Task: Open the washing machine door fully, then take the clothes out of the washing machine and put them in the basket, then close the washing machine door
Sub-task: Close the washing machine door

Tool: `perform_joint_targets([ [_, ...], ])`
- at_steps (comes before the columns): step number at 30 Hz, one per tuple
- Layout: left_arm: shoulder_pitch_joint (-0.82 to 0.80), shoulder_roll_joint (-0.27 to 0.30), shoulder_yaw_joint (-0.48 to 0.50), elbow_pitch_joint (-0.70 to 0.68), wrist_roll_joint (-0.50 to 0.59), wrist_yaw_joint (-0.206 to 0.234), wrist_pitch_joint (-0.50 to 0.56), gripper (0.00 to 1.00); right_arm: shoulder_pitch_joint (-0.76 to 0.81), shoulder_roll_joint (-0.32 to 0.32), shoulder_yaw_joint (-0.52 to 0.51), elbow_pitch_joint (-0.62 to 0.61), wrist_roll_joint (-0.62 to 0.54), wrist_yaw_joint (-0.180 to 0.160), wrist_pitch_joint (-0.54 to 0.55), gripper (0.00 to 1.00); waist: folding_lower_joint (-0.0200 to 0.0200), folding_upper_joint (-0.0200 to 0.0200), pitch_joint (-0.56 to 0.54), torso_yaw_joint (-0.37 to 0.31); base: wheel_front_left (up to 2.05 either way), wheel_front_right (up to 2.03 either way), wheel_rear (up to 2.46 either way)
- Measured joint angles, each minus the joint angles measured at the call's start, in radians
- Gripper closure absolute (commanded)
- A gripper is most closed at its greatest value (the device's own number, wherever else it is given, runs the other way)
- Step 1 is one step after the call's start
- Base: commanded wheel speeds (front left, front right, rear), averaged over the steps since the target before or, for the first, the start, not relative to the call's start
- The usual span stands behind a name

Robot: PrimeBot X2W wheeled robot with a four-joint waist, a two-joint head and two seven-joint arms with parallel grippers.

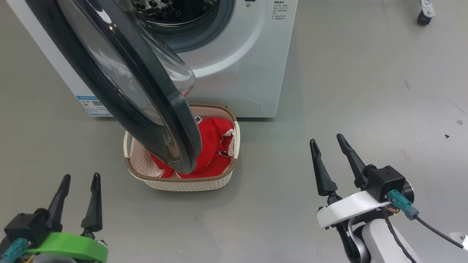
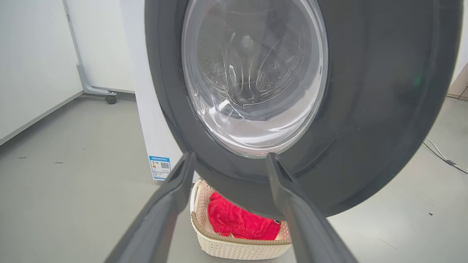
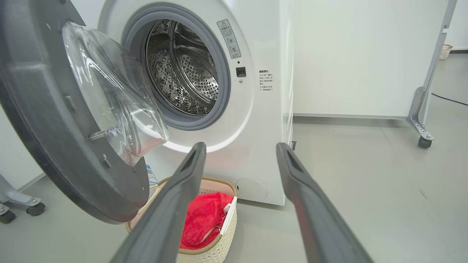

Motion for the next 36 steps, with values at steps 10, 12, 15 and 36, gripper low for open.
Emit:
perform_joint_targets([
  [10, -0.001, -0.013, 0.001, 0.022, 0.017, 0.0, -0.009, 0.0, 0.0, 0.0, -0.001, 0.0, 0.0, 0.0, 0.0, 0.0, 0.0, 0.0, -0.003, -0.003, 0.0, 0.0, 0.0],
  [12, -0.002, -0.016, 0.004, 0.022, 0.017, 0.0, -0.009, 0.0, 0.0, 0.0, -0.002, 0.0, 0.0, 0.0, 0.0, 0.0, 0.0, 0.0, -0.003, -0.003, 0.0, 0.0, 0.0],
  [15, -0.004, -0.023, 0.012, 0.024, 0.017, 0.0, -0.01, 0.0, 0.0, 0.0, -0.003, 0.0, 0.0, 0.0, 0.0, 0.0, 0.0, 0.0, -0.002, -0.002, 0.0, 0.0, 0.0],
  [36, -0.015, -0.043, 0.033, 0.016, 0.046, 0.0, -0.01, 0.0, 0.0, 0.0, -0.01, -0.001, 0.0, 0.003, 0.0, 0.0, 0.0, 0.0, 0.003, 0.0, 0.0, 0.0, 0.0],
])
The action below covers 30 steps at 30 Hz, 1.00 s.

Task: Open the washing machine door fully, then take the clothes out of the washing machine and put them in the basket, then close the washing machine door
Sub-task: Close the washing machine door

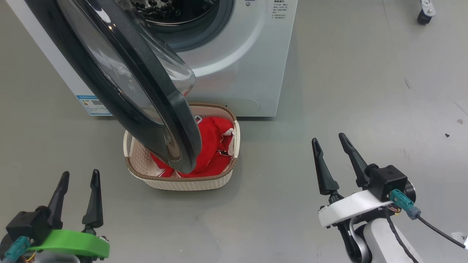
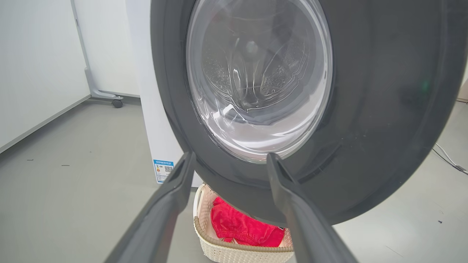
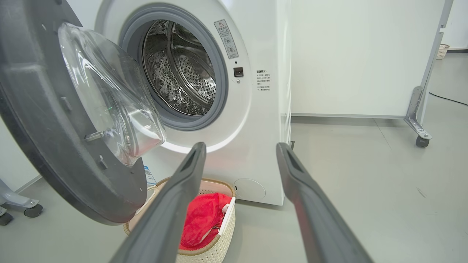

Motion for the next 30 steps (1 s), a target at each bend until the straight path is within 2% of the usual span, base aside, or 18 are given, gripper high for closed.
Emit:
perform_joint_targets([
  [19, 0.0, -0.004, 0.002, -0.007, 0.01, 0.0, 0.0, 0.0, 0.0, 0.0, 0.0, 0.0, 0.0, 0.0, 0.0, 0.0, 0.0, 0.0, 0.0, -0.001, 0.0, 0.0, 0.0],
  [20, 0.0, -0.004, 0.002, -0.007, 0.01, 0.0, 0.0, 0.65, 0.0, 0.0, 0.0, 0.0, 0.0, 0.0, 0.0, 0.0, 0.0, 0.0, 0.0, -0.001, 0.0, 0.0, 0.0],
  [21, 0.0, -0.004, 0.001, -0.008, 0.01, 0.0, 0.0, 1.0, 0.0, 0.0, 0.0, 0.0, 0.0, 0.0, 0.0, 0.0, 0.0, 0.0, 0.0, -0.001, 0.0, 0.0, 0.0],
  [30, -0.002, 0.001, -0.013, -0.011, -0.002, 0.0, 0.0, 1.0, 0.0, 0.0, 0.0, 0.0, 0.0, 0.0, 0.0, 0.0, 0.0, 0.0, 0.005, -0.002, 0.0, 0.0, 0.0],
])
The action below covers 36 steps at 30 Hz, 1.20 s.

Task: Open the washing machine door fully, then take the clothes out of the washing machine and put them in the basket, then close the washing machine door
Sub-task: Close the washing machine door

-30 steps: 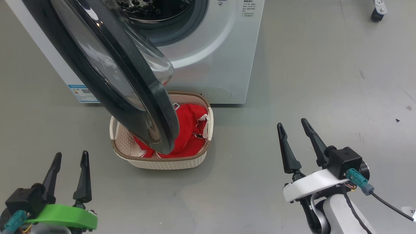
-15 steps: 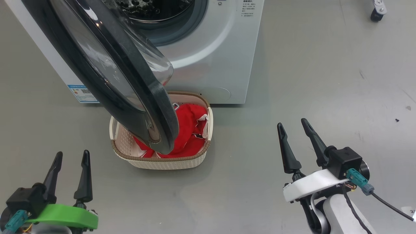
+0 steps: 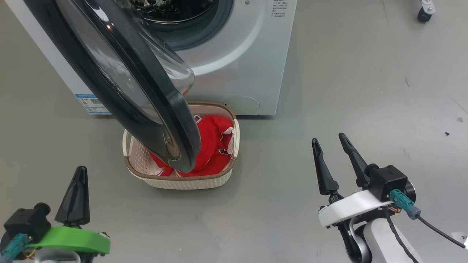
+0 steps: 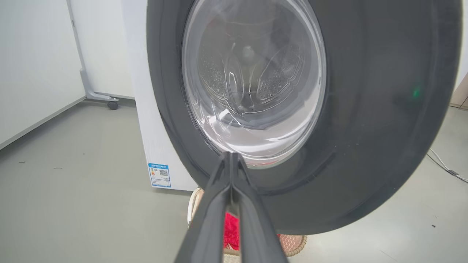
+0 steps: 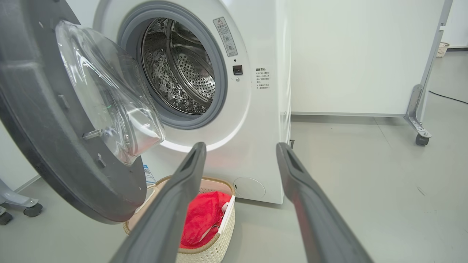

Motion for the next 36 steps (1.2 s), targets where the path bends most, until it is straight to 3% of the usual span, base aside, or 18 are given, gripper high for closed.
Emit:
perform_joint_targets([
  [9, -0.059, 0.005, 0.019, -0.027, -0.191, 0.0, 0.002, 1.0, 0.0, 0.0, 0.003, -0.002, 0.0, 0.0, 0.0, 0.0, 0.0, 0.0, 0.011, -0.001, 0.0, 0.0, 0.0],
  [16, -0.101, 0.03, 0.03, -0.023, -0.358, 0.0, 0.138, 1.0, 0.0, 0.0, 0.003, -0.002, 0.0, 0.0, 0.0, 0.0, 0.0, 0.0, 0.019, -0.001, 0.0, 0.0, 0.0],
  [17, -0.113, 0.012, 0.044, -0.023, -0.448, 0.0, 0.175, 1.0, 0.0, 0.0, 0.006, -0.002, 0.0, 0.0, 0.0, 0.0, 0.0, 0.0, 0.021, -0.001, 0.0, 0.0, 0.0],
  [25, -0.154, -0.103, 0.149, -0.018, -0.804, 0.003, 0.35, 1.0, 0.0, 0.0, 0.015, 0.0, 0.0, 0.0, 0.0, 0.0, 0.0, 0.0, 0.024, 0.0, 0.0, 0.0, 0.0],
  [31, -0.192, -0.13, 0.193, -0.018, -1.063, 0.057, 0.502, 1.0, 0.0, 0.0, 0.021, 0.003, 0.0, 0.0, 0.0, 0.0, 0.0, 0.0, 0.023, 0.003, 0.0, 0.0, 0.0],
  [36, -0.199, -0.129, 0.19, -0.031, -1.183, 0.109, 0.612, 1.0, 0.0, 0.0, 0.025, 0.009, 0.0, 0.001, 0.0, 0.0, 0.0, 0.0, 0.022, 0.004, 0.0, 0.0, 0.0],
])
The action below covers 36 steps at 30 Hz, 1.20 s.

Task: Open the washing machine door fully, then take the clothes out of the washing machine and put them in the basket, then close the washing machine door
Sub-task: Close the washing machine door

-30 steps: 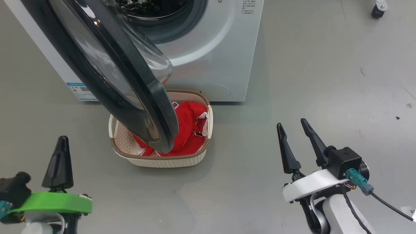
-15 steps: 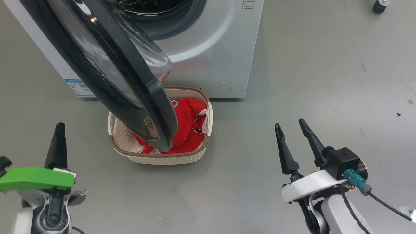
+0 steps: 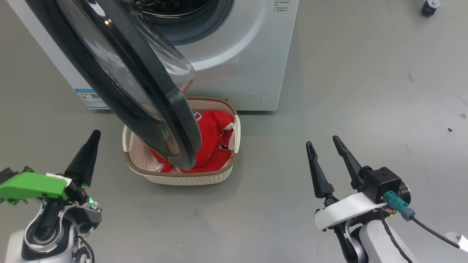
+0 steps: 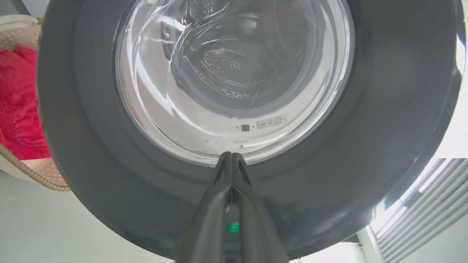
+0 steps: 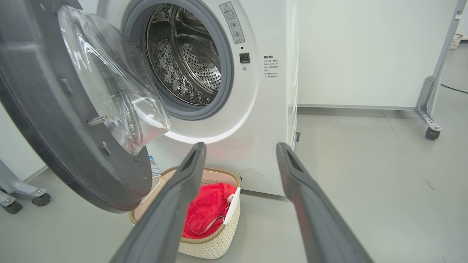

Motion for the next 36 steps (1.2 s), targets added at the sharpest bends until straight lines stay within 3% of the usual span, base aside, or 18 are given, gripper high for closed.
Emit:
perform_joint_targets([
  [12, 0.0, 0.001, -0.045, -0.075, -0.101, 0.098, 0.144, 1.0, -0.001, 0.001, 0.016, 0.003, -0.002, 0.0, 0.0, 0.0, 0.0, 0.0, 0.013, -0.016, 0.0, 0.0, 0.0],
  [36, -0.008, 0.002, -0.055, -0.155, -0.137, 0.129, 0.164, 1.0, -0.029, 0.0, 0.003, -0.025, 0.003, -0.019, 0.0, 0.0, 0.0, 0.0, 0.092, -0.132, 0.0, 0.0, 0.0],
])
